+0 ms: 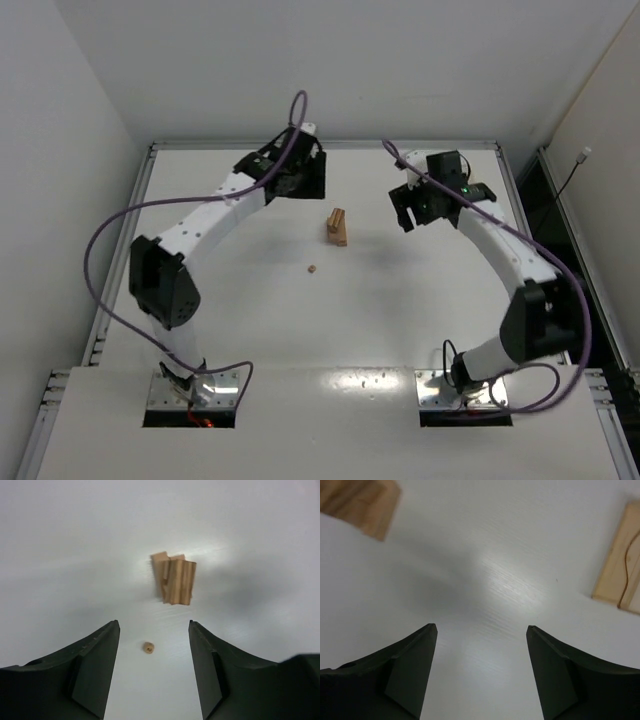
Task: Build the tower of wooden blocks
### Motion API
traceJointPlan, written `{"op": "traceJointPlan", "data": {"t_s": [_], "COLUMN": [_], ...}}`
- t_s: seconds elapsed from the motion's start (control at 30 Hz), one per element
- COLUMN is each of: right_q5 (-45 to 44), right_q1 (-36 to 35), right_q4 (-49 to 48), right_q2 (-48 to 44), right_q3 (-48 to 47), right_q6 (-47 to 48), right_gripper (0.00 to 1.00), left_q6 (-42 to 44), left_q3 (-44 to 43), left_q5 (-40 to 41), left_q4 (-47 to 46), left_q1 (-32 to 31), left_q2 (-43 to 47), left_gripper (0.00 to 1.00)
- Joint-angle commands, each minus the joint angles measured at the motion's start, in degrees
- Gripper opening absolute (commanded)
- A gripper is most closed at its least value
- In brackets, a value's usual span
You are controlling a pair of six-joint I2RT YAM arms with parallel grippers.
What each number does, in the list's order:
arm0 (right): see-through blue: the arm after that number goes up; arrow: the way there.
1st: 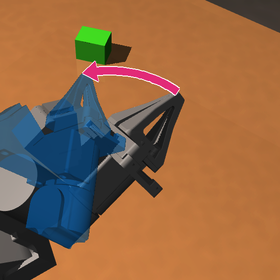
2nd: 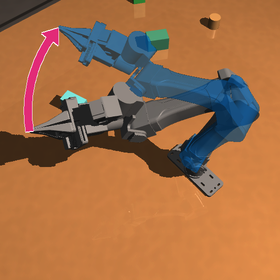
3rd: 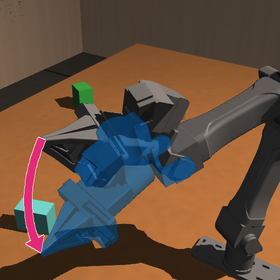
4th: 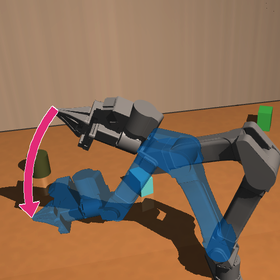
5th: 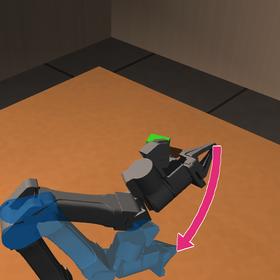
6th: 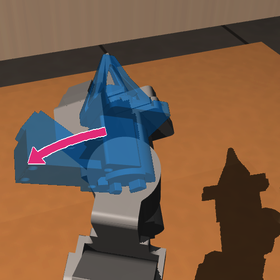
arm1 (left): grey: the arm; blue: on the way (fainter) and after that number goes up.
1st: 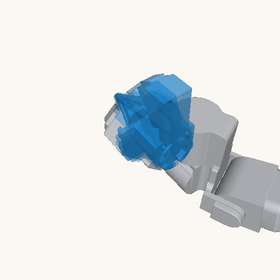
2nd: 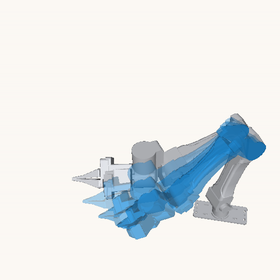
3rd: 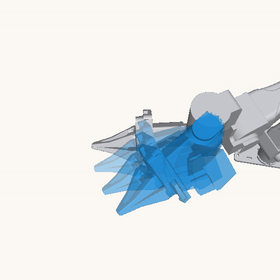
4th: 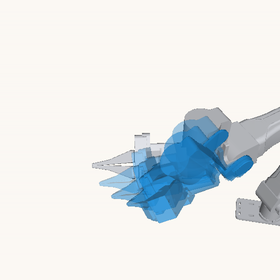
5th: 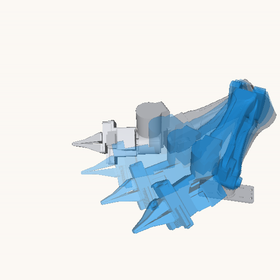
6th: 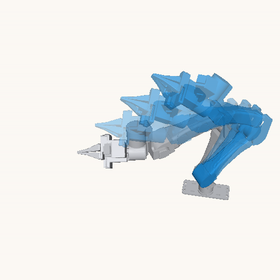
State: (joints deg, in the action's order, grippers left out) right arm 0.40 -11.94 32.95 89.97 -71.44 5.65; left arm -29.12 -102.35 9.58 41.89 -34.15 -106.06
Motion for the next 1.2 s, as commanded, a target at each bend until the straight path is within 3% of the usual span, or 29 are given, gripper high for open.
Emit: {"op": "traceJointPlan", "data": {"t_s": [0.0,0.1,0.23,0.33,0.47,0.67,0.9,1.17], "right_q5": [19.86,30.42,41.75,44.07,40.82,31.52,14.21,5.49], "right_q1": [-2.11,-4.83,-8.09,-12.38,-18.63,-26.1,-29.36,-31.03], "right_q4": [-7.37,-7.37,-6.85,-6.85,-8.95,-14.22,-16.07,-14.76], "right_q2": [-13.12,-14.04,-9.04,-3.06,2.65,10.64,18.82,23.92], "right_q3": [5.58,8.24,8.95,6.24,3.95,-0.46,-5.11,-9.5], "right_q6": [10.75,13.42,14.04,13.51,13.51,7.81,-0.81,-4.06], "right_gripper": [0.66,0.62,0.55,0.52,0.49,0.44,0.43,0.41], "left_q6": [0.99,1.61,2.93,3.99,6.0,6.01,6.01,6.01], "left_q3": [4.15,6.97,13.74,17.25,19.2,21.74,21.22,19.47], "left_q5": [5.79,6.32,-1.13,-6.31,-9.94,-13.62,-14.76,-15.82], "left_q4": [-2.34,-1.64,-1.63,-2.86,-2.87,-4.54,-4.54,-4.54], "left_q1": [6.1,13.92,26.82,33.59,38.27,40.13,40.13,40.66], "left_q2": [7.61,10.17,12.36,12.37,11.15,9.91,8.15,6.48], "left_gripper": [0.56,0.7,0.75,0.82,0.85,0.85,0.85,0.85]}}
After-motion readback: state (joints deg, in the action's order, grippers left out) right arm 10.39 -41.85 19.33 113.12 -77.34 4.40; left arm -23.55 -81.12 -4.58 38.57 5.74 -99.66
